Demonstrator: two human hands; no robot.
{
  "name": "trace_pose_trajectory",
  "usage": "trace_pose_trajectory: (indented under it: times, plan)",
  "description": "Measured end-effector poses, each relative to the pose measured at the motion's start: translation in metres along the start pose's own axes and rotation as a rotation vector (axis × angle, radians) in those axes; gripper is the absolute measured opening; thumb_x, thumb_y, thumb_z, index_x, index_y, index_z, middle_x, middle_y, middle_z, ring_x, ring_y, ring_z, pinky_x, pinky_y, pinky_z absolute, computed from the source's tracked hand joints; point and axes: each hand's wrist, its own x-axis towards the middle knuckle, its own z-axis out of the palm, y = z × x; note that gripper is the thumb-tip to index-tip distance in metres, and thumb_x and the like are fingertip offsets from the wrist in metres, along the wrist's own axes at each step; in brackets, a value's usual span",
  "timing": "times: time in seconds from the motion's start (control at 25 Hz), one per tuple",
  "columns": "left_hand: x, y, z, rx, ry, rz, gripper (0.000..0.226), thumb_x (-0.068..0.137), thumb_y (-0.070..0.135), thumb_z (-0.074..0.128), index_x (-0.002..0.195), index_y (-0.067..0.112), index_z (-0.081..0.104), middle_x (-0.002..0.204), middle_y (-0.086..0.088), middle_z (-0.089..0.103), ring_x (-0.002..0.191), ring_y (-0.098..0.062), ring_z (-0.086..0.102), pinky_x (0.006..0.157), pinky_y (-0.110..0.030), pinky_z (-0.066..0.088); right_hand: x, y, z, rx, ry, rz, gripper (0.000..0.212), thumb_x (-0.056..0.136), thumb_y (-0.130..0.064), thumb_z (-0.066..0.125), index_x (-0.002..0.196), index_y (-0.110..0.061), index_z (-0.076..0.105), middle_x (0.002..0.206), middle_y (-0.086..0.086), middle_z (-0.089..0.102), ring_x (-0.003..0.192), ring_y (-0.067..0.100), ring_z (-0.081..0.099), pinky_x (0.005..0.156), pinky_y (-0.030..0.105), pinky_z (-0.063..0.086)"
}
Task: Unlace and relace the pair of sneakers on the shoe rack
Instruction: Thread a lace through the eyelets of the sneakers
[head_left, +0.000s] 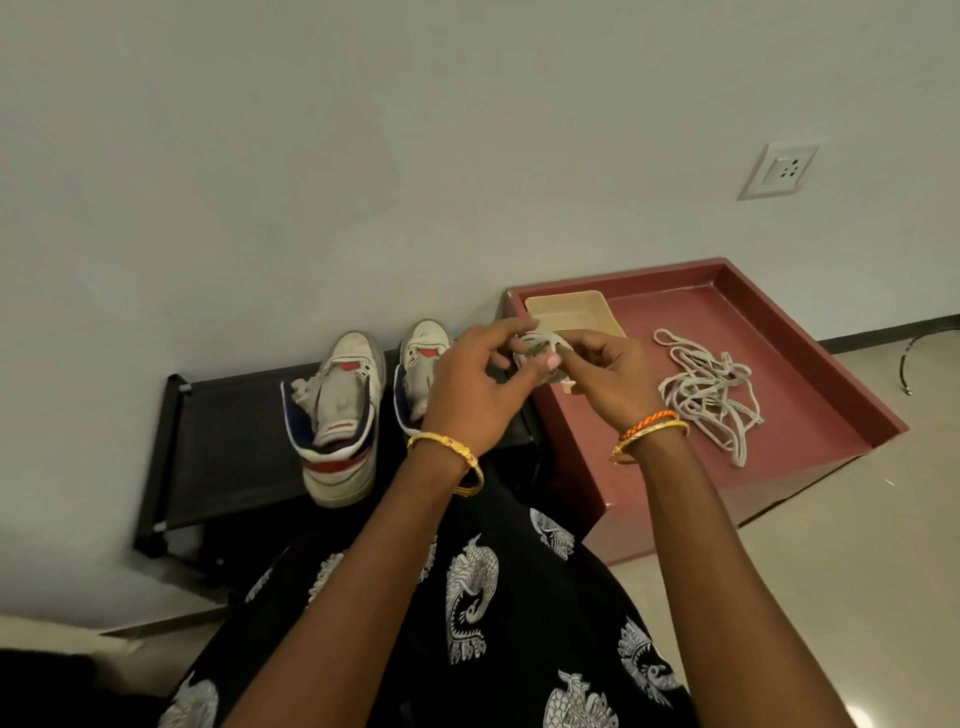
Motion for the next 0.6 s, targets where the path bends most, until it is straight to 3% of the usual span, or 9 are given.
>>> trace_pose_trajectory:
  times: [0.08, 0.16, 0.28, 0.4, 0.48, 0.6]
  plan:
    - [-0.002, 0.004, -0.002, 0.117, 0.018, 0.074, 0.023, 0.081, 0.028, 0.071, 0.104, 0.024, 0.070, 0.090, 0.004, 0.064, 0.074, -0.007, 0.056, 0.067, -0.018, 0.048, -0.008, 0.001, 0.007, -0.015, 0.003, -0.045, 0.012, 0.087, -0.006, 0.063, 0.094, -0.011, 0.071, 0.069, -0.010, 0.066, 0.060, -0.006, 0.060, 0.056, 0.011, 0.046]
    - [-0.002, 0.003, 0.000, 0.162, 0.067, 0.101, 0.012, 0.083, 0.021, 0.070, 0.094, 0.018, 0.074, 0.084, 0.003, 0.067, 0.069, -0.005, 0.055, 0.064, -0.015, 0.046, -0.011, 0.005, 0.010, -0.026, 0.020, -0.058, 0.006, 0.085, -0.012, 0.068, 0.087, -0.016, 0.071, 0.072, -0.002, 0.069, 0.066, 0.004, 0.064, 0.062, 0.020, 0.052]
    - [0.002, 0.001, -0.001, 0.089, 0.119, -0.032, 0.006, 0.083, 0.014, 0.069, 0.087, 0.013, 0.074, 0.075, 0.007, 0.064, 0.062, 0.006, 0.054, 0.057, -0.004, 0.041, -0.006, 0.013, 0.008, -0.067, 0.008, 0.008, 0.008, 0.083, -0.010, 0.070, 0.085, -0.018, 0.068, 0.070, -0.003, 0.064, 0.061, 0.000, 0.059, 0.059, 0.017, 0.049]
    - [0.024, -0.020, -0.010, 0.003, 0.199, -0.175, 0.008, 0.083, 0.013, 0.069, 0.091, 0.014, 0.069, 0.074, 0.011, 0.061, 0.065, 0.002, 0.056, 0.057, -0.005, 0.043, 0.020, 0.029, 0.007, -0.119, 0.072, 0.113, 0.014, 0.082, -0.010, 0.070, 0.092, -0.018, 0.065, 0.073, -0.005, 0.059, 0.071, 0.011, 0.059, 0.073, 0.033, 0.054]
    - [0.049, -0.039, -0.019, 0.000, 0.210, -0.229, 0.016, 0.082, 0.014, 0.070, 0.097, 0.018, 0.065, 0.076, 0.013, 0.061, 0.069, -0.007, 0.059, 0.064, -0.013, 0.050, 0.049, 0.041, 0.014, -0.166, 0.085, 0.194, 0.019, 0.082, -0.011, 0.069, 0.100, -0.015, 0.065, 0.086, -0.003, 0.063, 0.087, 0.020, 0.062, 0.086, 0.041, 0.053]
    - [0.089, -0.069, -0.032, 0.068, 0.124, -0.287, 0.028, 0.082, 0.013, 0.070, 0.108, 0.018, 0.059, 0.080, 0.006, 0.065, 0.068, -0.009, 0.061, 0.064, -0.014, 0.048, 0.095, 0.055, 0.036, -0.379, 0.122, 0.219, 0.031, 0.084, -0.013, 0.062, 0.114, -0.008, 0.063, 0.114, 0.007, 0.063, 0.105, 0.024, 0.059, 0.094, 0.036, 0.048]
